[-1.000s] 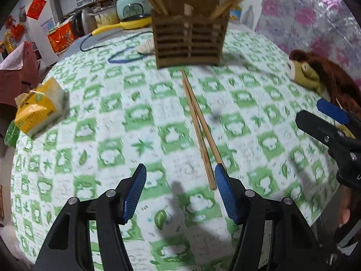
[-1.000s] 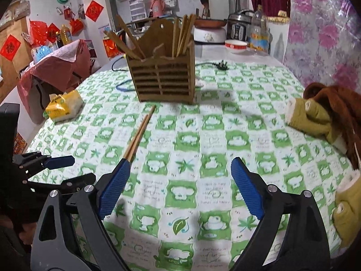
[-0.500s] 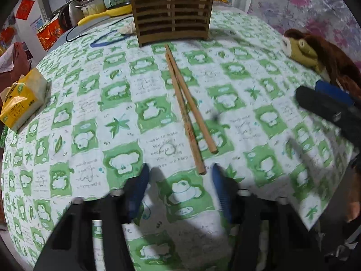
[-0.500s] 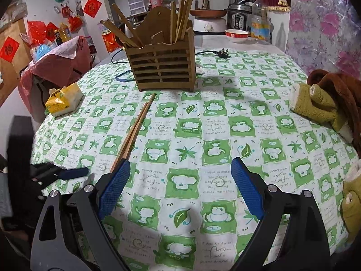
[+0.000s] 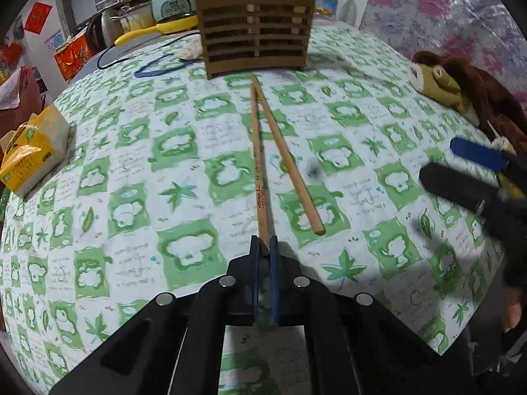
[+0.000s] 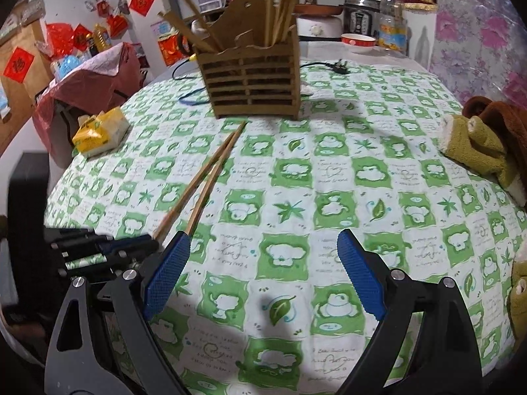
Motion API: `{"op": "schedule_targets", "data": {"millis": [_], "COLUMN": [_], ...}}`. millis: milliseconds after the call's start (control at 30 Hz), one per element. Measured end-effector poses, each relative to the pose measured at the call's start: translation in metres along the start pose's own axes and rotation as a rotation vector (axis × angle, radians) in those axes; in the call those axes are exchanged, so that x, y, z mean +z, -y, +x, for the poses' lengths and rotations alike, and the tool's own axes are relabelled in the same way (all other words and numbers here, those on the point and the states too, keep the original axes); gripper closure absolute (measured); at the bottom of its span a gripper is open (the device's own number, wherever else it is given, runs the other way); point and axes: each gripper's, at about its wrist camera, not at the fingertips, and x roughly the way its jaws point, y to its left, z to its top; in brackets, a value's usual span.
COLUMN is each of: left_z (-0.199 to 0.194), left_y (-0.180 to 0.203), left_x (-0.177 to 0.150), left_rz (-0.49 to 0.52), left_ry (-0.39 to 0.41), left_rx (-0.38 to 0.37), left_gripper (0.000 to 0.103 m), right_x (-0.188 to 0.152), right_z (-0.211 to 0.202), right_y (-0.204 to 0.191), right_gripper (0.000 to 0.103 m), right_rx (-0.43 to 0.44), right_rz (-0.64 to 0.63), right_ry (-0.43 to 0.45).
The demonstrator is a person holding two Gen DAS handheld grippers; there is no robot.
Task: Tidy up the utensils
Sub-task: 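Close the left gripper on a chopstick while the right gripper grasps the last one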
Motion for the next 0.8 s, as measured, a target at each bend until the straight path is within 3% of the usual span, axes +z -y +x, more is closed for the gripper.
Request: {"op": "schedule_targets", "data": {"millis": [467,700,800], "left_z": [-0.020,-0.022,-0.022], "left_y": [-0.029,-0.033,-0.037], "left_x": [0.008,0.007,0.008], "left_rz": [-0.071,-0.075,-0.082], "left_ry": [0.048,0.055,0.059], "left_rx": [-0.002,-0.002,-0.010], "left_gripper": [0.097,0.097,0.097], "right_x": [-0.010,-0.013,-0.015], "right_z": [0.041,0.056,0.059], "right_y": [-0.049,-0.063,-0.068], "right_gripper": [0.016,0.037,0.041], "right_rx": [0.056,0.051,0.039], "right_rz": [-0.101,-0.145,-0.164], "right_ry": [-0.077,-0.105,-0.105]}}
